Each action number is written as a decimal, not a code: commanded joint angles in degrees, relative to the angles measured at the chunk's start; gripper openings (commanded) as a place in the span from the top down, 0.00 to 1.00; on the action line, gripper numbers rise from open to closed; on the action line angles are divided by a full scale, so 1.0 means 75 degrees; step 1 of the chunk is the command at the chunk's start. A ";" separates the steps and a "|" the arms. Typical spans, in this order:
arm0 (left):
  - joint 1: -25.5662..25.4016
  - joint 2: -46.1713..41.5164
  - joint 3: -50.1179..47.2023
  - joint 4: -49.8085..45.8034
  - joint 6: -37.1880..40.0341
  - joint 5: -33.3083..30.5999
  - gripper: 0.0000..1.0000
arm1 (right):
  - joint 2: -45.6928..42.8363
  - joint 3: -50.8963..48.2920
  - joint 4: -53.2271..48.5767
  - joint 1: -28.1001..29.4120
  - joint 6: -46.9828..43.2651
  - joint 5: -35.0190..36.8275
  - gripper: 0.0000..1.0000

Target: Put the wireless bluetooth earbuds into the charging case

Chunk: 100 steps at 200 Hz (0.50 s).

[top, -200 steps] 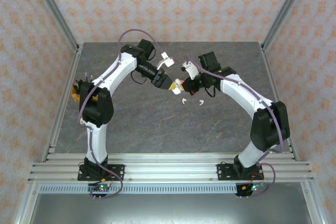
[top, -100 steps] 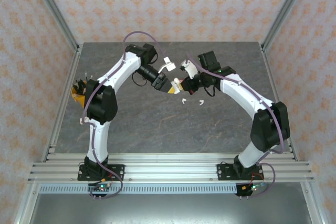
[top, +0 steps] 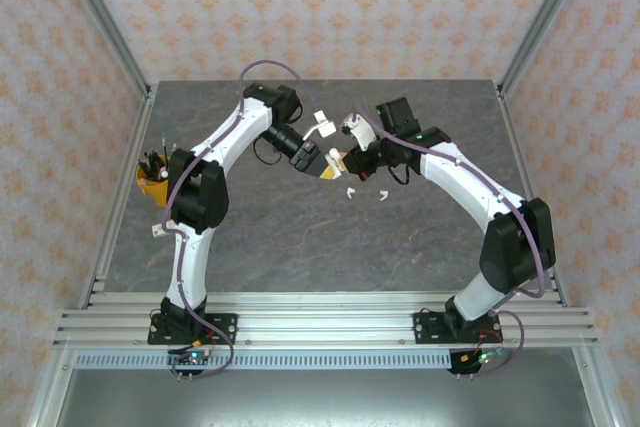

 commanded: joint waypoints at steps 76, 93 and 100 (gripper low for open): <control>-0.0060 0.0210 0.0533 -0.0439 0.0242 0.0205 0.55 | -0.0292 0.0008 -0.0085 0.0064 -0.0167 0.0012 1.00; -0.0063 0.0234 0.0538 -0.0475 0.0277 0.0211 0.59 | -0.0270 0.0022 -0.0084 0.0061 -0.0170 0.0026 1.00; -0.0061 0.0245 0.0555 -0.0507 0.0293 0.0208 0.61 | -0.0266 0.0034 -0.0096 0.0061 -0.0167 0.0040 1.00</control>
